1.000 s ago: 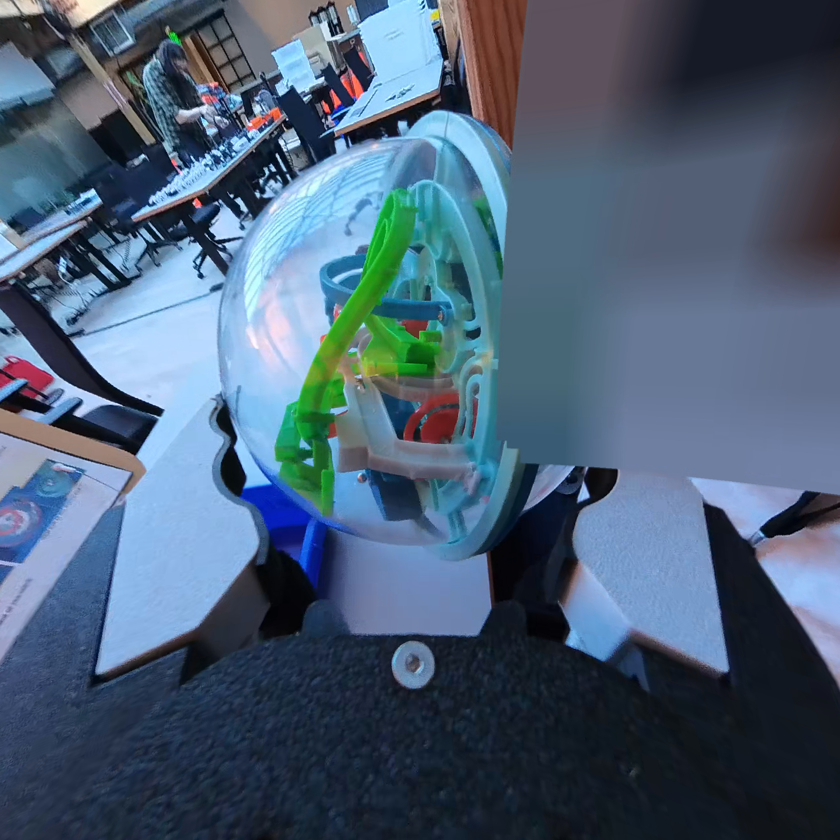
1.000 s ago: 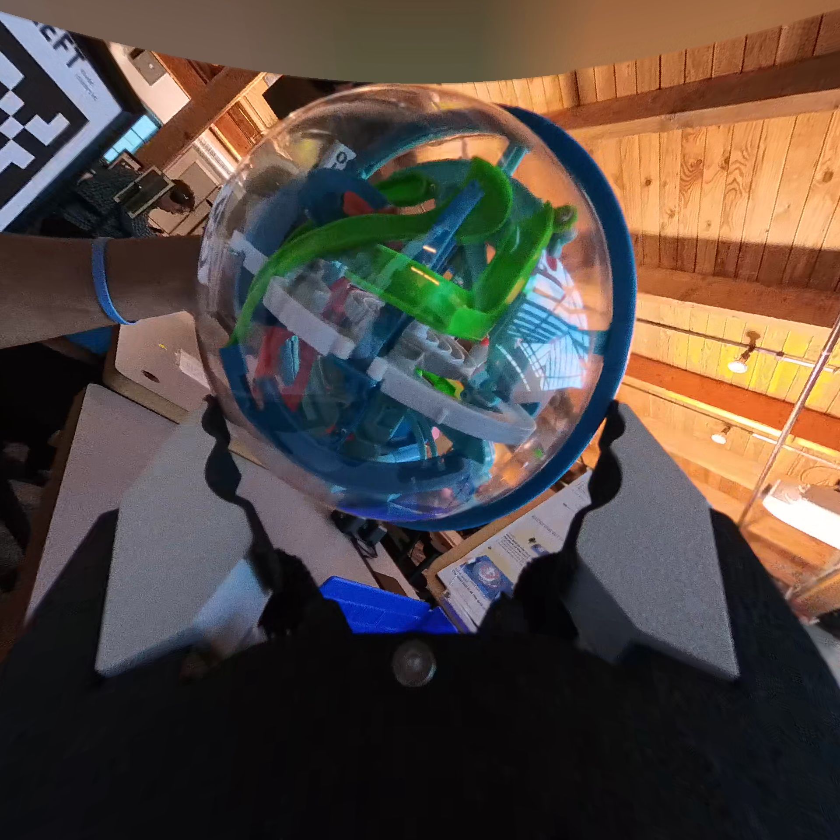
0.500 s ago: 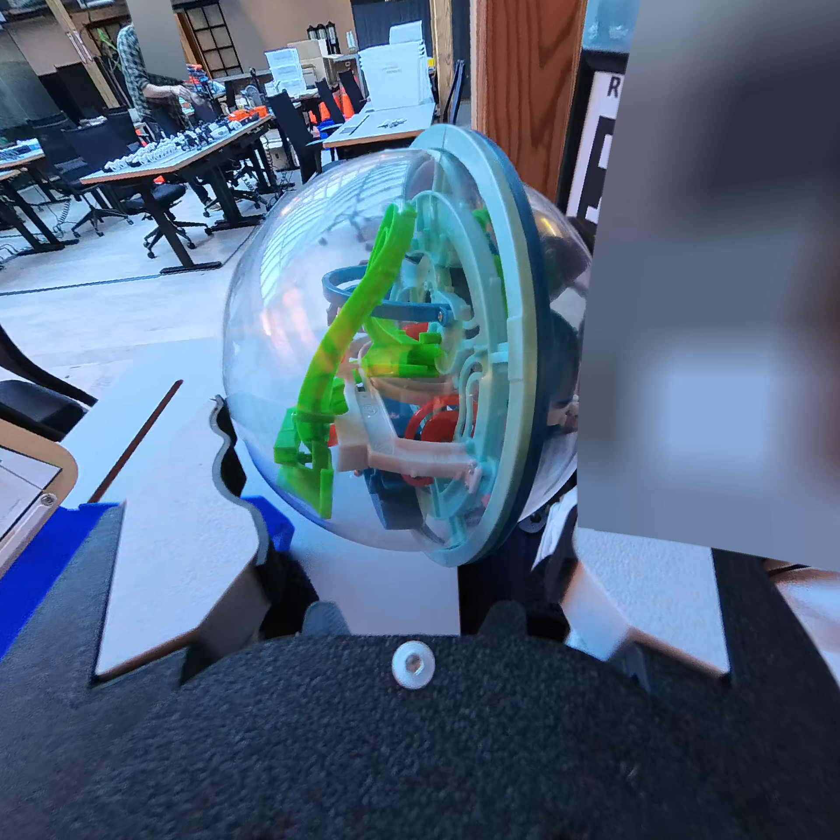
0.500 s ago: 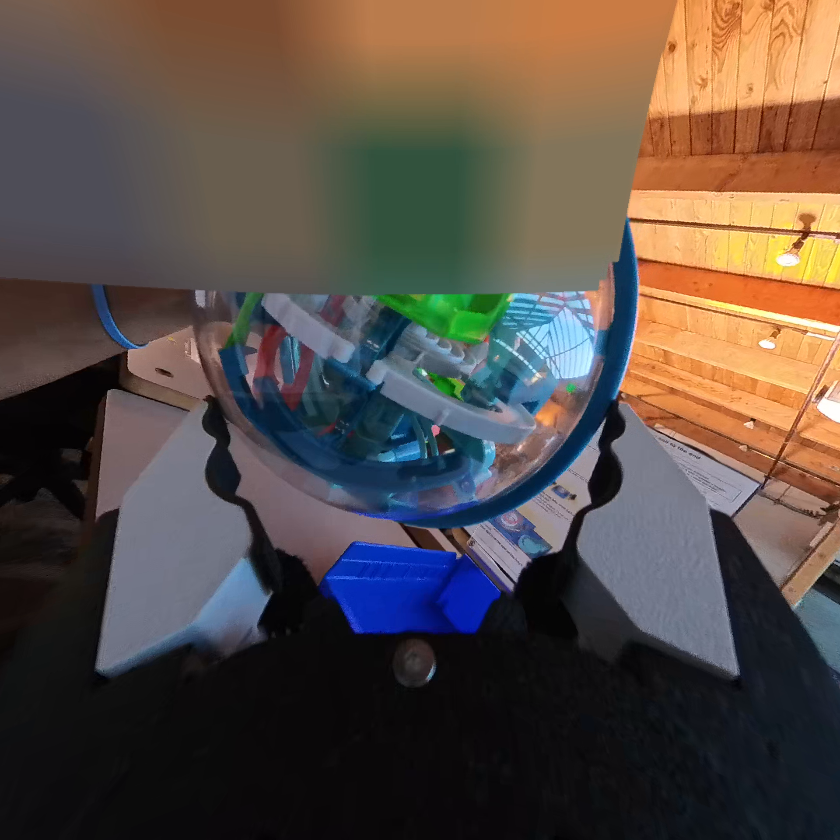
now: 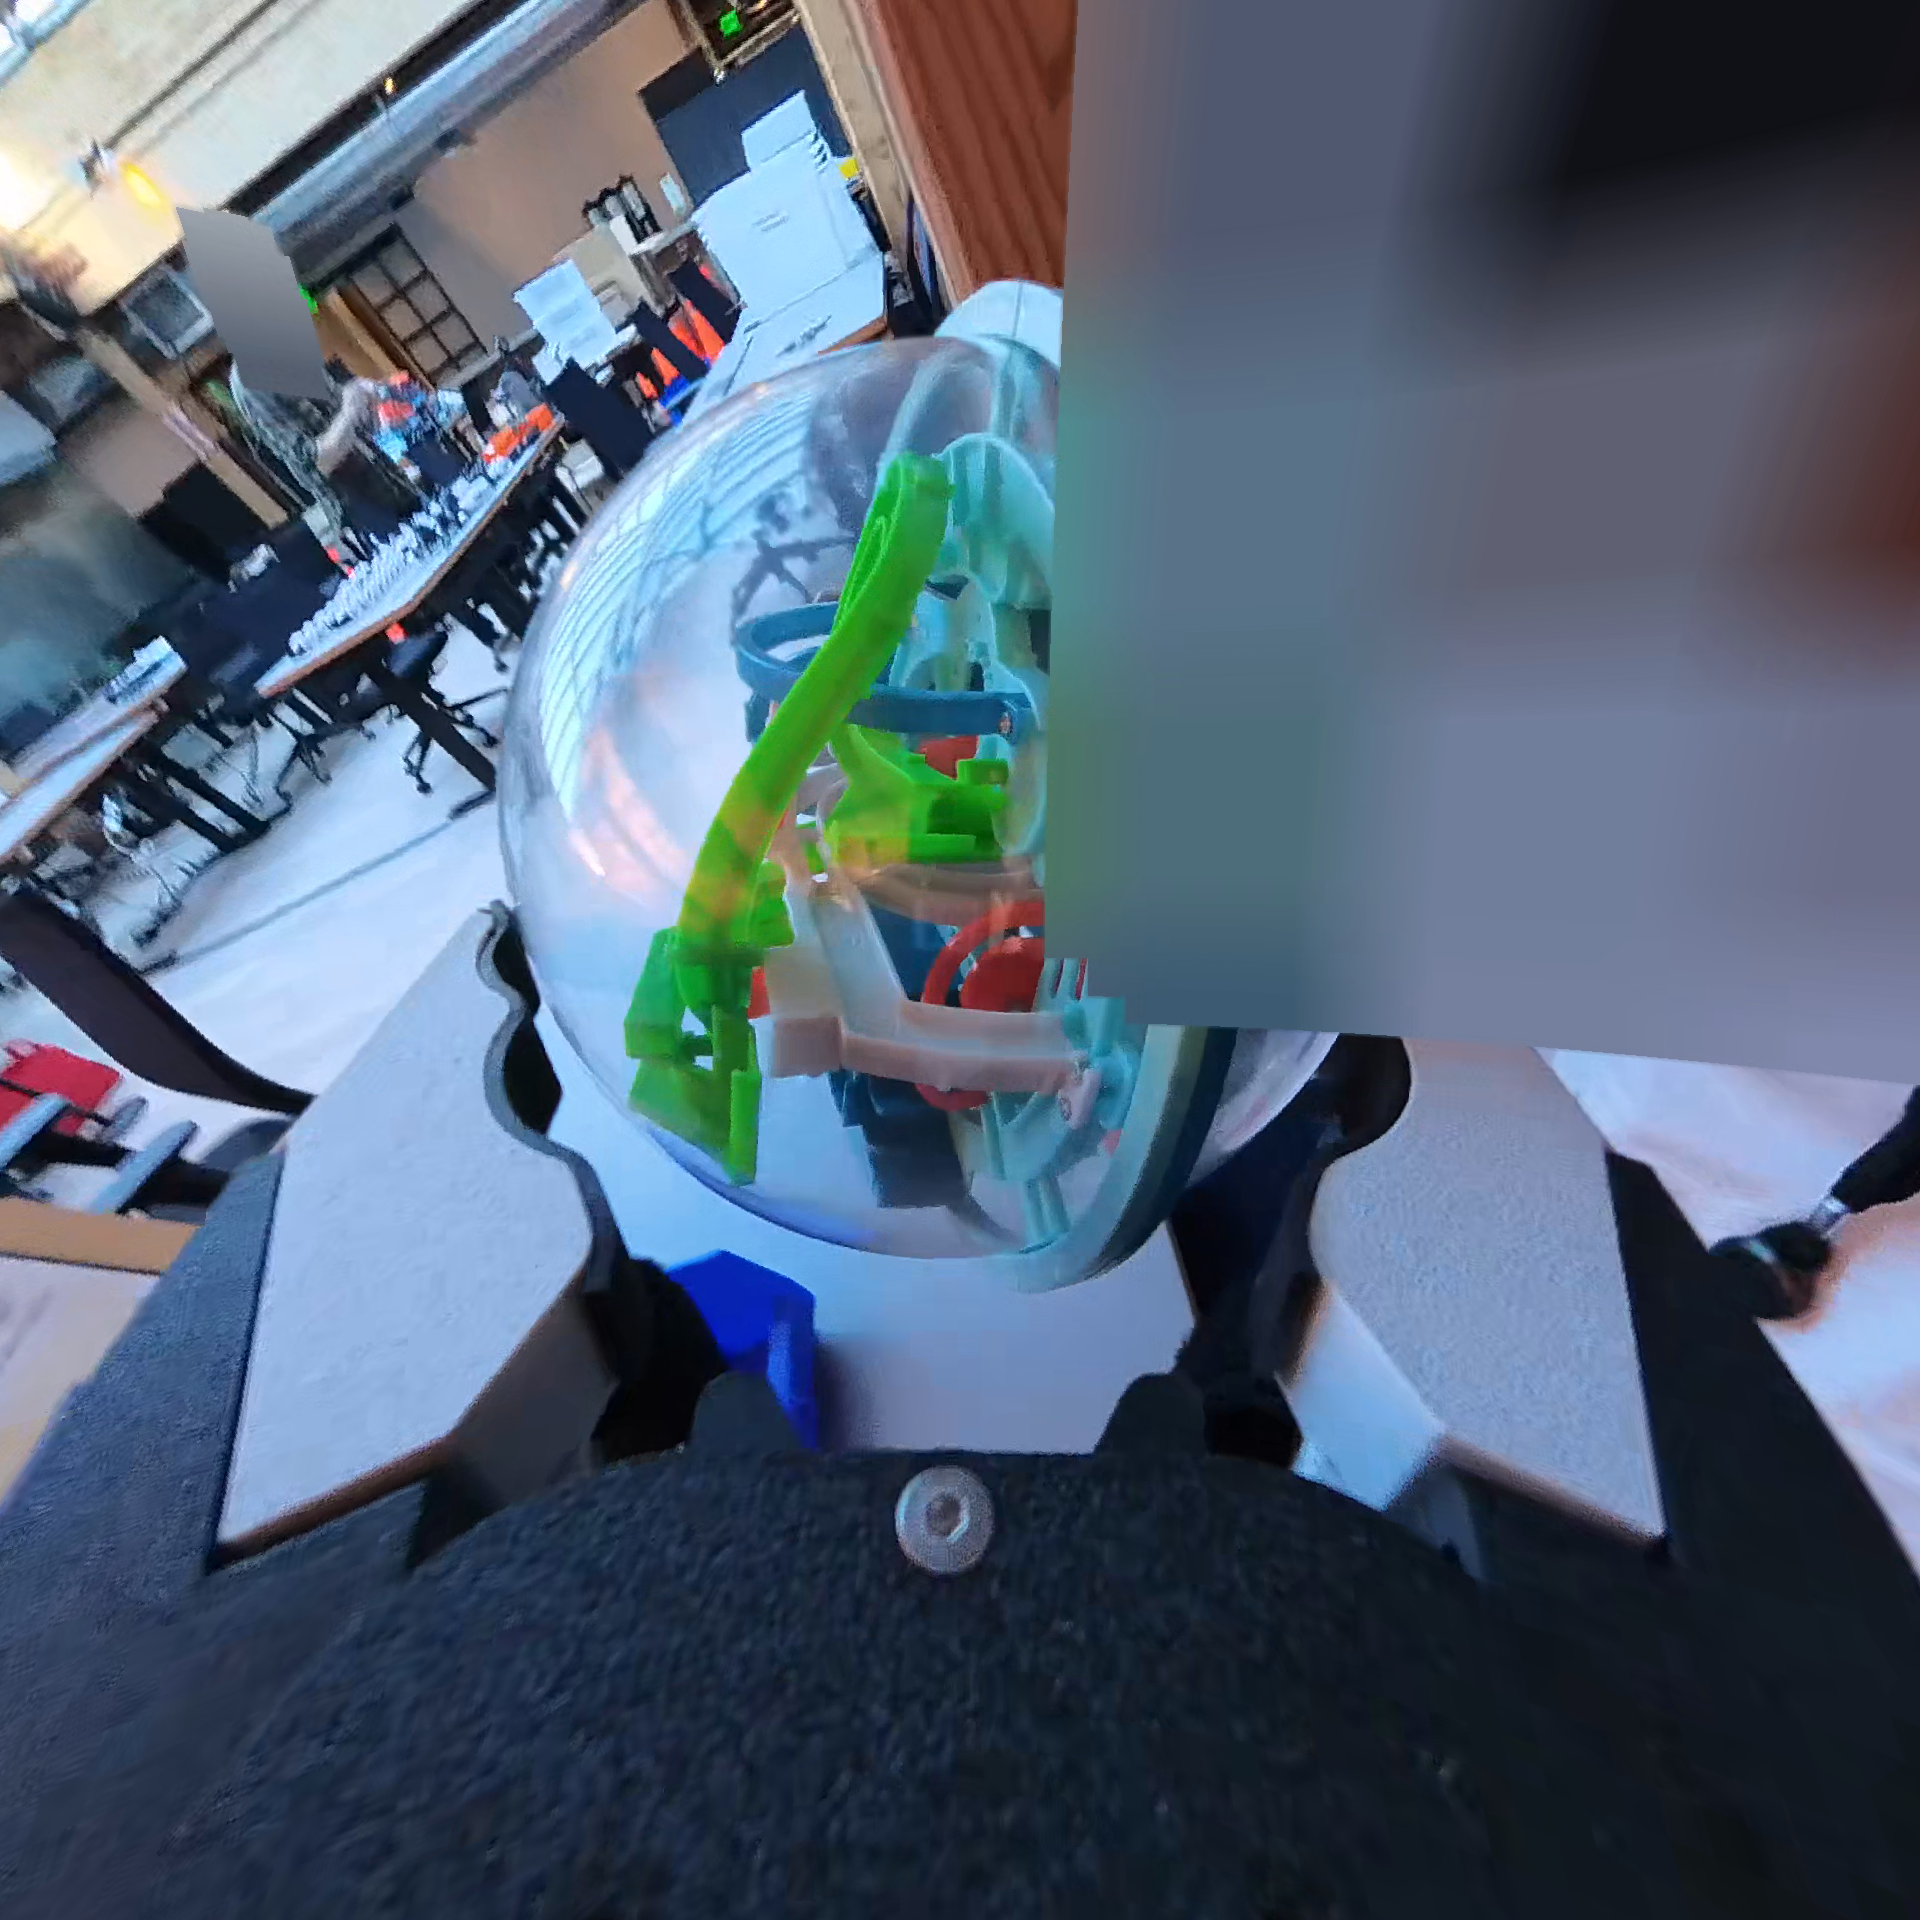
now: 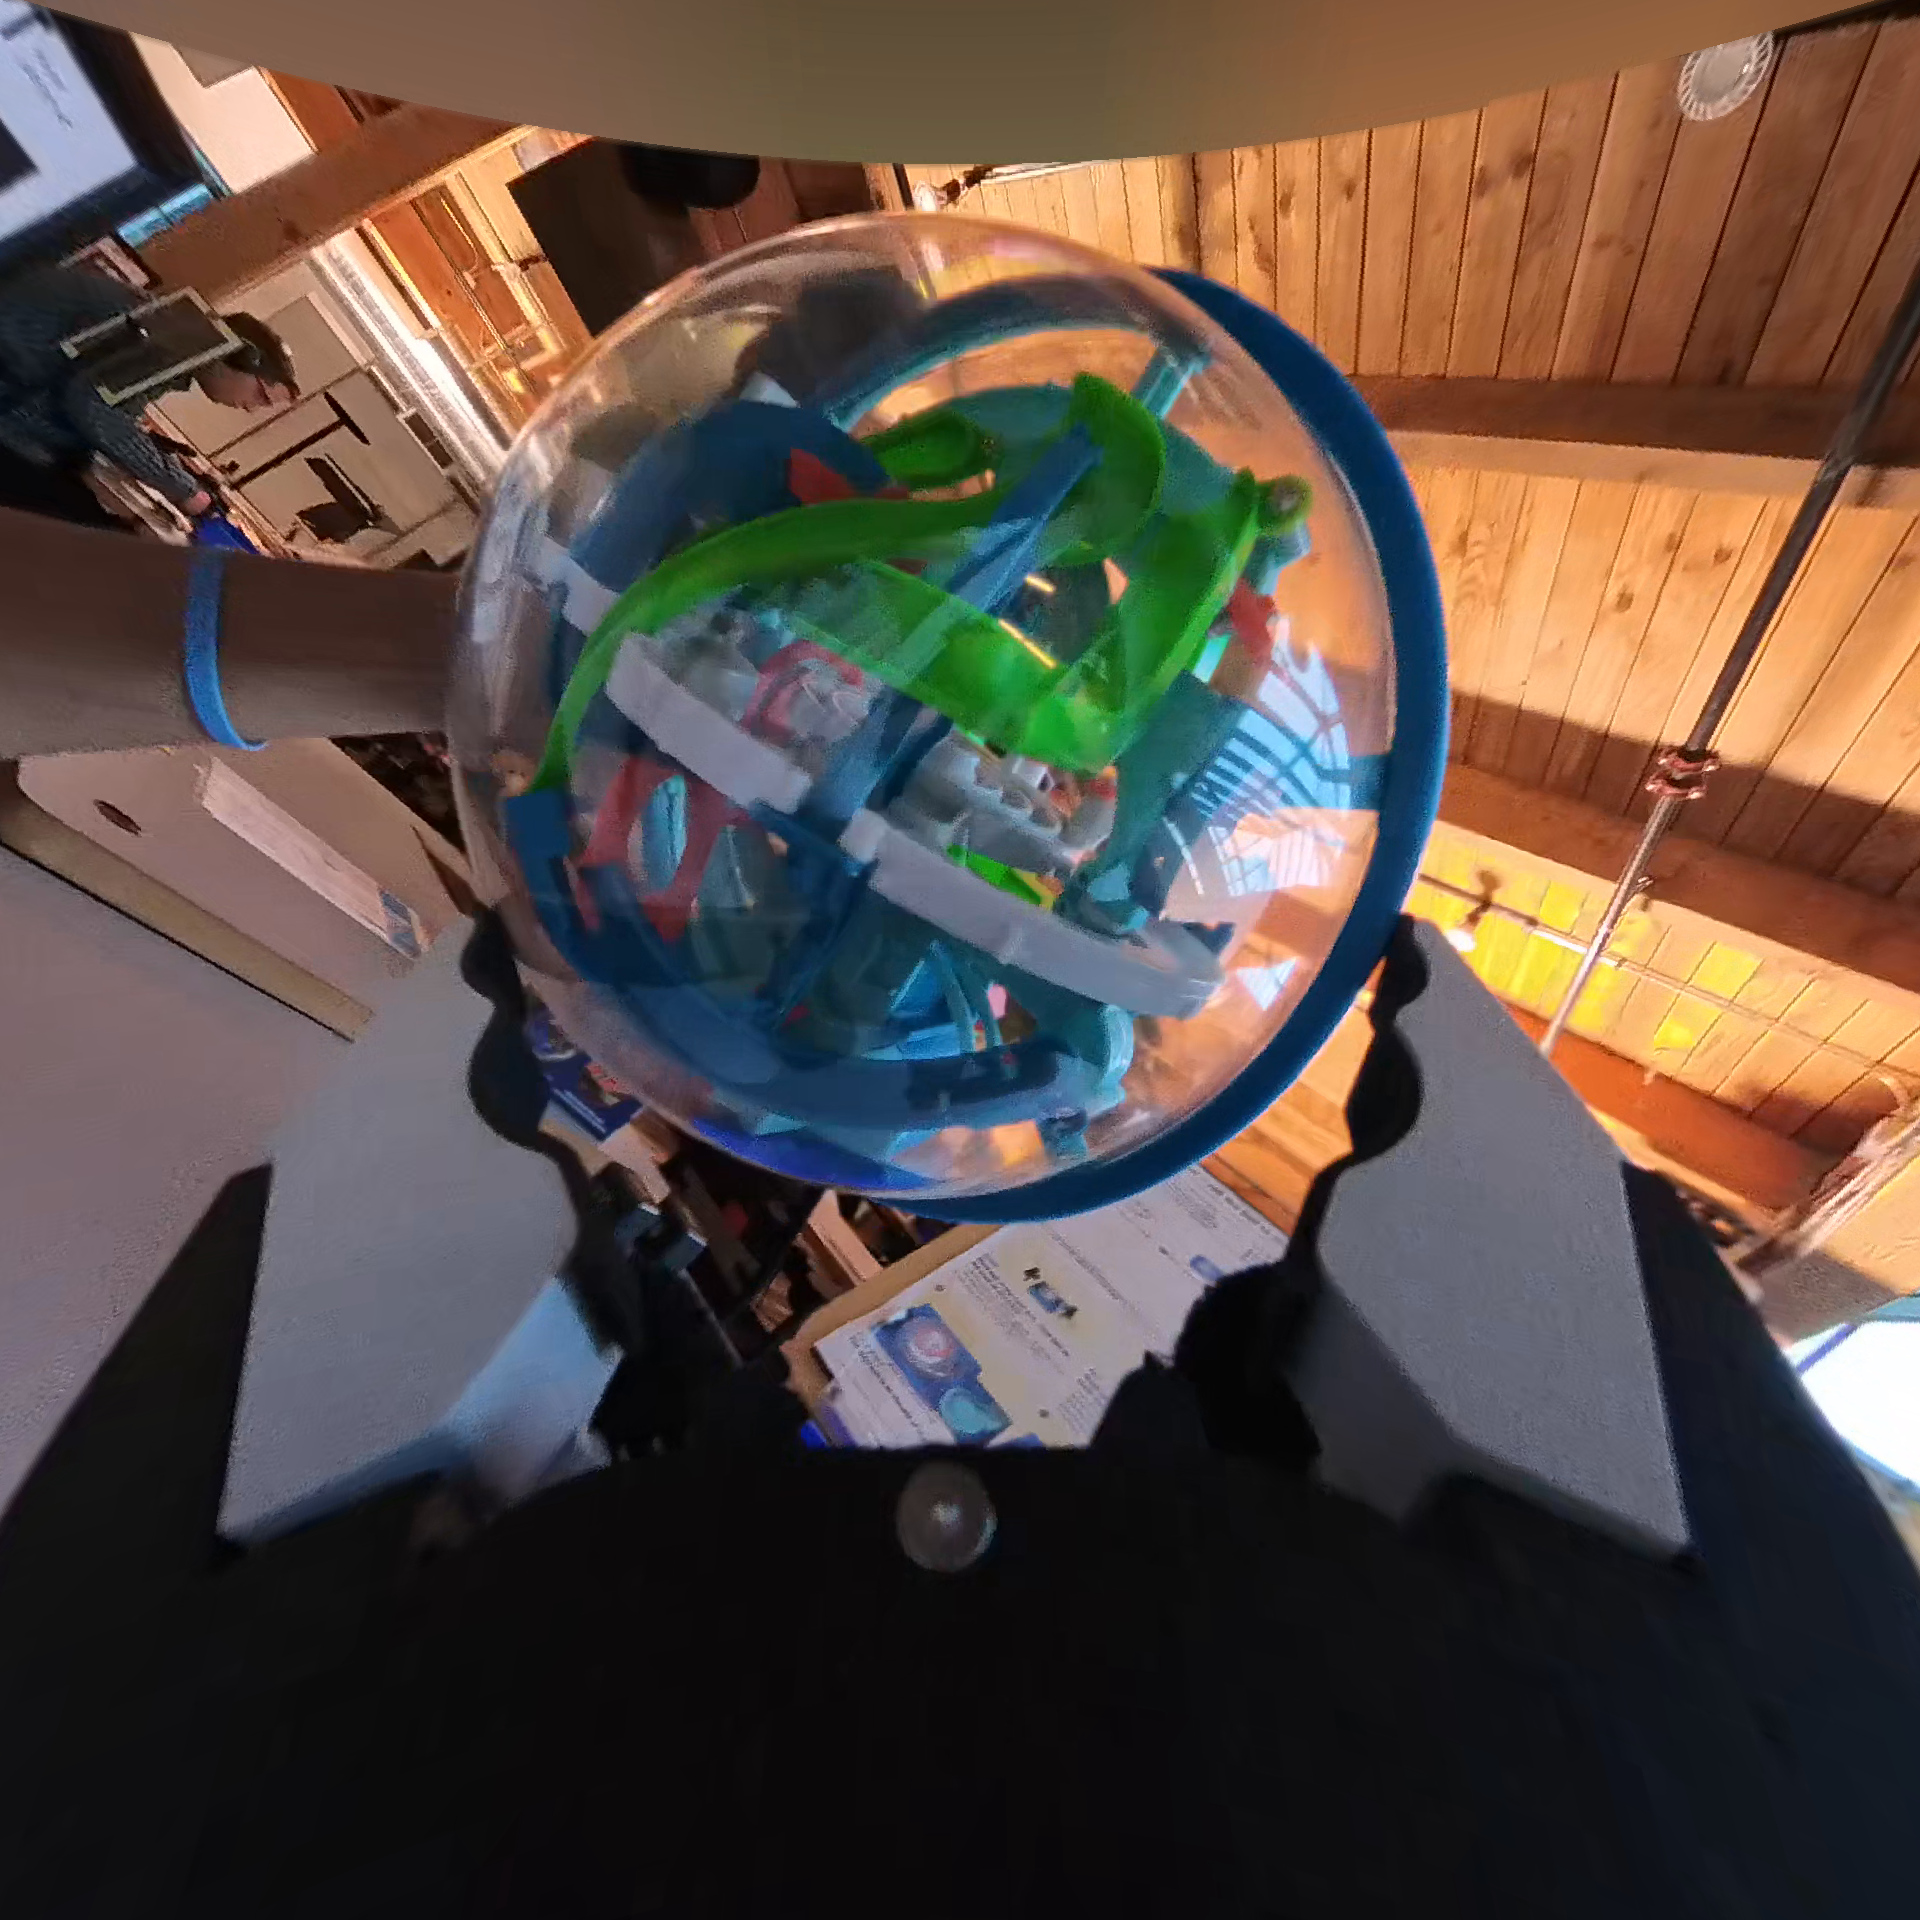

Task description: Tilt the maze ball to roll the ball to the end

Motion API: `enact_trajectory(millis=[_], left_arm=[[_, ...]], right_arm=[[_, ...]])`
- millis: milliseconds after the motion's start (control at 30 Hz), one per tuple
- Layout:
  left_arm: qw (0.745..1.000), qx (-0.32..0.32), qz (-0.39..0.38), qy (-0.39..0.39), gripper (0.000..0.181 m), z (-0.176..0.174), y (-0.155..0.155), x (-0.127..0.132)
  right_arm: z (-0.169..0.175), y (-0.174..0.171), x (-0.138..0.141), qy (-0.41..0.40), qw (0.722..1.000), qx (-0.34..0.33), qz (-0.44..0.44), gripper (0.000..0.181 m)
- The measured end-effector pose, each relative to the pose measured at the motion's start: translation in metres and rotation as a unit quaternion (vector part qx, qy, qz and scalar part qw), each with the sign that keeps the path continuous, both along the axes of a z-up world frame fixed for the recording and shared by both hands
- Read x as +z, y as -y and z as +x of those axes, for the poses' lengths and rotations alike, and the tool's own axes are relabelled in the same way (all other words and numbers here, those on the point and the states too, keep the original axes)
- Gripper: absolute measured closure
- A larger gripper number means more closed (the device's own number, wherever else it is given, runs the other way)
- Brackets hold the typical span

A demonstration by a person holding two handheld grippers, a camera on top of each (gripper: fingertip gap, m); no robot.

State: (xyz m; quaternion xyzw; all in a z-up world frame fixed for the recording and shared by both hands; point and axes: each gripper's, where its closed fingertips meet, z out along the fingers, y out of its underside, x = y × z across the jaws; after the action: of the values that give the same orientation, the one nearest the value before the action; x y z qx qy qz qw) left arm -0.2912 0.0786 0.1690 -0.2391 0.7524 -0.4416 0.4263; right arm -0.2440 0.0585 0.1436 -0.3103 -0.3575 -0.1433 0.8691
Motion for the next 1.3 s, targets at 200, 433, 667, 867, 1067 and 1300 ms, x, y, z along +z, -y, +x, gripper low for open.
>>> enact_trajectory(millis=[200, 433, 667, 867, 1067, 1300], left_arm=[[0.994, 0.014, 0.102, 0.047, 0.030, -0.006, 0.020, 0.002], [0.978, 0.041, 0.192, 0.068, 0.031, -0.018, 0.056, 0.016], [0.977, 0.038, 0.198, 0.077, 0.031, -0.021, 0.072, 0.025], [0.989, 0.050, 0.134, 0.049, 0.030, -0.017, 0.063, 0.030], [0.998, 0.057, 0.017, 0.013, 0.030, -0.005, 0.032, 0.027], [0.994, 0.067, -0.089, -0.021, 0.030, 0.007, 0.008, 0.023]], right_arm=[[-0.001, 0.010, 0.001, 0.035, 0.997, -0.036, 0.055, 0.027], [-0.009, 0.040, 0.019, 0.061, 0.991, -0.053, 0.109, 0.027], [-0.011, 0.052, 0.026, 0.053, 0.991, -0.056, 0.110, 0.027], [-0.009, 0.043, 0.027, 0.021, 0.998, -0.039, 0.042, 0.027], [0.000, 0.018, 0.019, -0.015, 0.998, -0.011, -0.057, 0.027], [0.008, -0.002, 0.012, -0.059, 0.986, 0.011, -0.153, 0.026]])
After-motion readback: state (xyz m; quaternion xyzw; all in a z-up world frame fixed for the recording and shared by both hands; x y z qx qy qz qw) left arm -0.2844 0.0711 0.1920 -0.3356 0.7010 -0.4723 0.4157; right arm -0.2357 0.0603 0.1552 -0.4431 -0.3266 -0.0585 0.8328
